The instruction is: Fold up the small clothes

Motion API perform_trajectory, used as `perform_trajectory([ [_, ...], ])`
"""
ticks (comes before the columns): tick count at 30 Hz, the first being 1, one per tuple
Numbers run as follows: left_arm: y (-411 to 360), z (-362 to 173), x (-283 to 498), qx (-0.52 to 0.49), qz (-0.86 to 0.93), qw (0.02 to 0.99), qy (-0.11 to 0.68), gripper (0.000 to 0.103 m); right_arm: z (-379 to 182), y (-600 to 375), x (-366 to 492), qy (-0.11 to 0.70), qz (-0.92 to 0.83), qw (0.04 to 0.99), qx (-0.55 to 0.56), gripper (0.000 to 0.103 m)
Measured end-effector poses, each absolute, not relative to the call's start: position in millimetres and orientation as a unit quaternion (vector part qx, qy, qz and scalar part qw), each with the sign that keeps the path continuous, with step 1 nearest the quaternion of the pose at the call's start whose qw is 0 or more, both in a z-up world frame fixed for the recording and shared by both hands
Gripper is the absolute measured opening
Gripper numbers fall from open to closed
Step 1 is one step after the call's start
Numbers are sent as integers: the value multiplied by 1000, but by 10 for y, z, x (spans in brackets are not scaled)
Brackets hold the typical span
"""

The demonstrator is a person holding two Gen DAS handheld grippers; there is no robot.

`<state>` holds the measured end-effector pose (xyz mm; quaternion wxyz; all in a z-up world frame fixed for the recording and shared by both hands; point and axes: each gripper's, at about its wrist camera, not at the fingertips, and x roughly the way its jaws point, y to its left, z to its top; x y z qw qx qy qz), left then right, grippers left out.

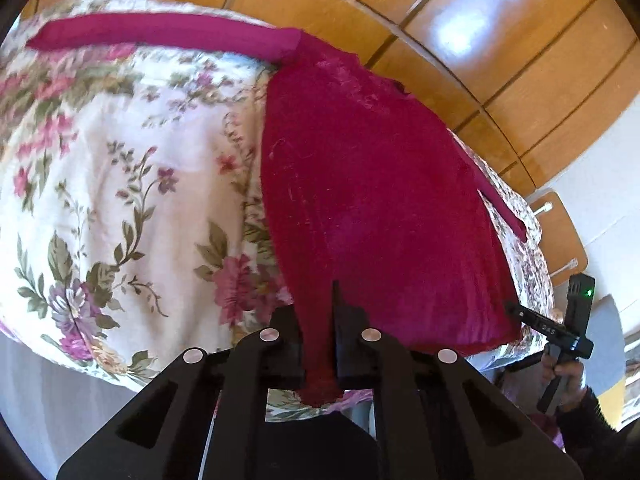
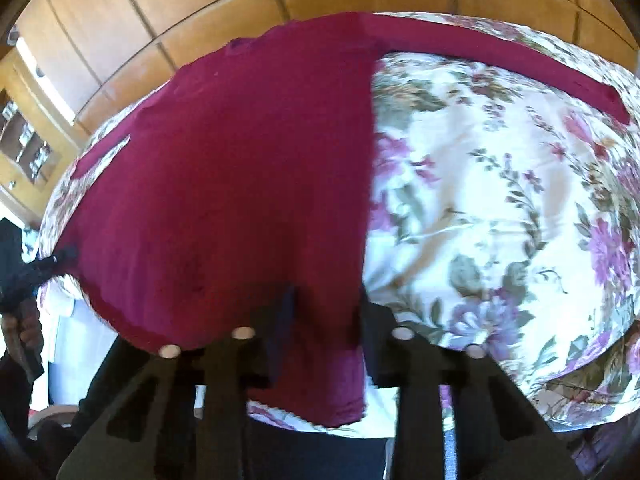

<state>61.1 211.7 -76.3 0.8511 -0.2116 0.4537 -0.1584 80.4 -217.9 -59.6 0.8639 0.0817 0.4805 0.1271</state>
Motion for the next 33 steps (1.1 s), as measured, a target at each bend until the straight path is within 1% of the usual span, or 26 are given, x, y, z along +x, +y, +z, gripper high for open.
perform_trajectory([
  [1, 2093, -720, 608, -209, -161, 854, 449, 8, -568, -2159, 805, 479, 132, 864, 78, 8],
  [8, 2080, -543, 395, -224, -163, 855, 438, 6, -125, -2400, 626, 447, 131, 883, 55, 6],
  [10, 1998, -587, 271, -215, -165, 851, 450, 6, -189, -2446, 571, 460, 121, 879, 45, 6],
  [14, 1885, -868, 217, -204, -141, 832, 496, 7, -576, -2488, 611, 499, 107, 858, 63, 7],
  [17, 1940, -878, 256, -200, -119, 833, 502, 8, -596, -2493, 614, 501, 114, 855, 69, 9],
  [18, 1959, -839, 260, -197, -117, 836, 498, 14, -564, -2510, 622, 502, 120, 854, 72, 13],
  [19, 2002, -774, 264, -197, -111, 842, 489, 18, -545, -2527, 630, 503, 124, 852, 75, 26],
  [20, 2053, -698, 272, -197, -100, 850, 478, 28, -522, -2566, 632, 502, 126, 852, 81, 58],
  [21, 2098, -624, 287, -199, -89, 858, 465, 38, -479, -2641, 641, 495, 118, 856, 89, 69],
  [22, 2108, -567, 307, -201, -79, 865, 453, 42, -445, -2723, 652, 488, 110, 861, 97, 71],
  [23, 2109, -499, 339, -199, -69, 873, 440, 48, -398, -2850, 692, 479, 100, 864, 122, 70],
  [26, 1948, -350, 482, -173, -68, 893, 410, 49, -348, -3143, 809, 458, 67, 869, 176, 70],
  [27, 1854, -321, 561, -165, -73, 897, 403, 56, -337, -3293, 879, 448, 50, 869, 203, 71],
  [29, 1630, -303, 771, -155, -80, 900, 400, 63, -324, -3593, 1028, 428, 23, 866, 256, 71],
  [33, 1159, -402, 1154, -126, -96, 901, 403, 63, -378, -4211, 1324, 388, -41, 853, 347, 71],
])
